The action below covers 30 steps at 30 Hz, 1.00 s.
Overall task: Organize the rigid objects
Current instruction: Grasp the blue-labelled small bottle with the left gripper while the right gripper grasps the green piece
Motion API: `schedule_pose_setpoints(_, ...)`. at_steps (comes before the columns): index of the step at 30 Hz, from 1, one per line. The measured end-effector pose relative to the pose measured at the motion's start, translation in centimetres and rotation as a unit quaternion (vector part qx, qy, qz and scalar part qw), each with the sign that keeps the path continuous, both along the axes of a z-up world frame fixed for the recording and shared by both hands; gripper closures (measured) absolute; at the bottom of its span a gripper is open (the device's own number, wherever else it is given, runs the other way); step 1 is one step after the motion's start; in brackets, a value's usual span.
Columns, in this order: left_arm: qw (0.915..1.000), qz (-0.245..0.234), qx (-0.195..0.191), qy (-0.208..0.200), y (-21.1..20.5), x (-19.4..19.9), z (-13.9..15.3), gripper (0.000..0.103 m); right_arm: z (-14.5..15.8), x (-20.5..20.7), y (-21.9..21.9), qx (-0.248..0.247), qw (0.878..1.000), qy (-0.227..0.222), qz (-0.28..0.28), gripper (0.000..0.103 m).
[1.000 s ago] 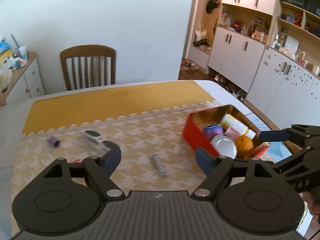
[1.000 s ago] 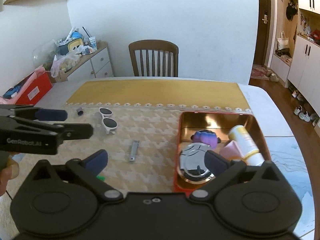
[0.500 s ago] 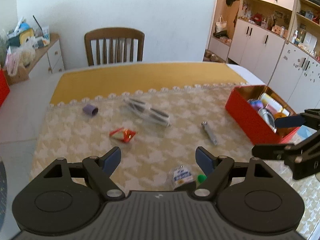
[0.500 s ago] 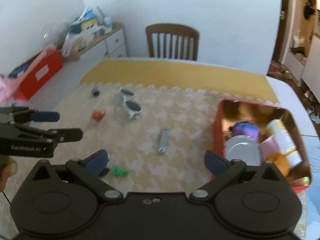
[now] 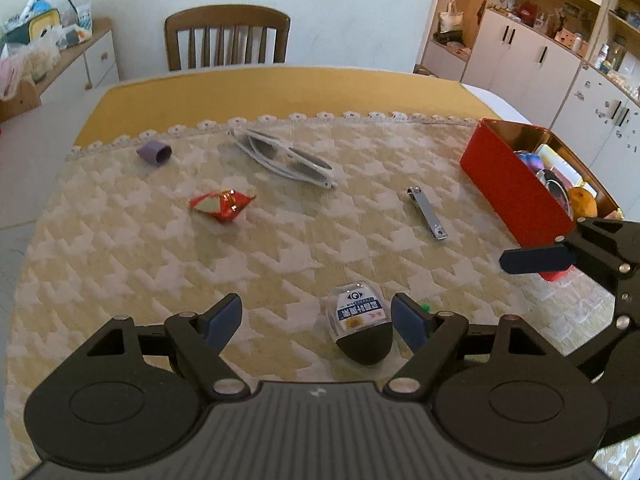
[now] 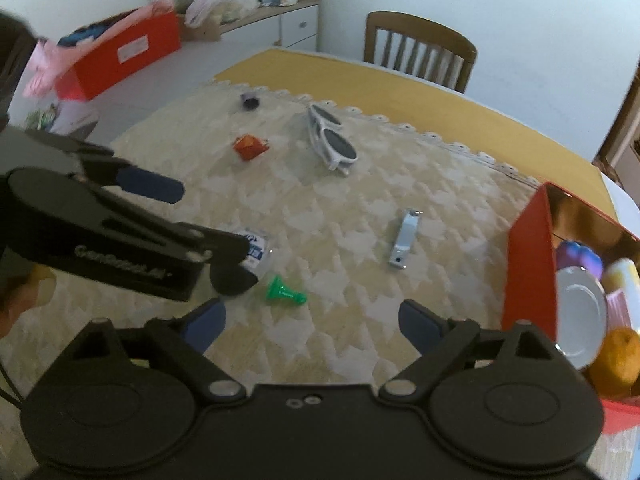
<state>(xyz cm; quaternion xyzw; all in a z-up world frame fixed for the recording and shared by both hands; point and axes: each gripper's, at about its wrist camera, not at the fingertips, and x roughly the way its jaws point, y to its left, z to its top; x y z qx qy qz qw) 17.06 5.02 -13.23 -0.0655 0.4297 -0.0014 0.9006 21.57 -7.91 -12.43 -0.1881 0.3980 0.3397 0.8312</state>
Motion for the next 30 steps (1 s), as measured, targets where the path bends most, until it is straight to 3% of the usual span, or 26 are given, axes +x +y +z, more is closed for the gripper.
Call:
schedule_pose_setpoints(9,0.9998,0.006,0.008,0.016,-1.2,1.0,-1.5,0.021,-1.6,0.7,0.9,-0.003,1.0,0.01,0.024,0.026)
schedule_pose_setpoints(14,0.9997,0.008,0.019,0.012,-1.6,1.3,-1.8,0.022,-2.0,0.8,1.8,-0.003,0.999,0.009,0.041,0.044)
schedule_pose_setpoints(20,0.9996,0.009,0.023,0.009,-1.7,1.4,-1.8,0.024,-2.2,0.5,2.1,0.001,0.998,0.005,0.055,0.055)
schedule_pose_setpoints(27,0.9995,0.001,0.033,0.004,-1.6,1.0,-1.7,0.047,-2.2,0.2,2.3,0.005,0.998,0.004,0.067,0.068)
schedule_pose_setpoints(30,0.9992,0.01,0.039,0.006,-1.2,1.1,-1.6,0.063,-2.1,-0.1,2.5,0.005,0.998,0.002,0.07,0.079)
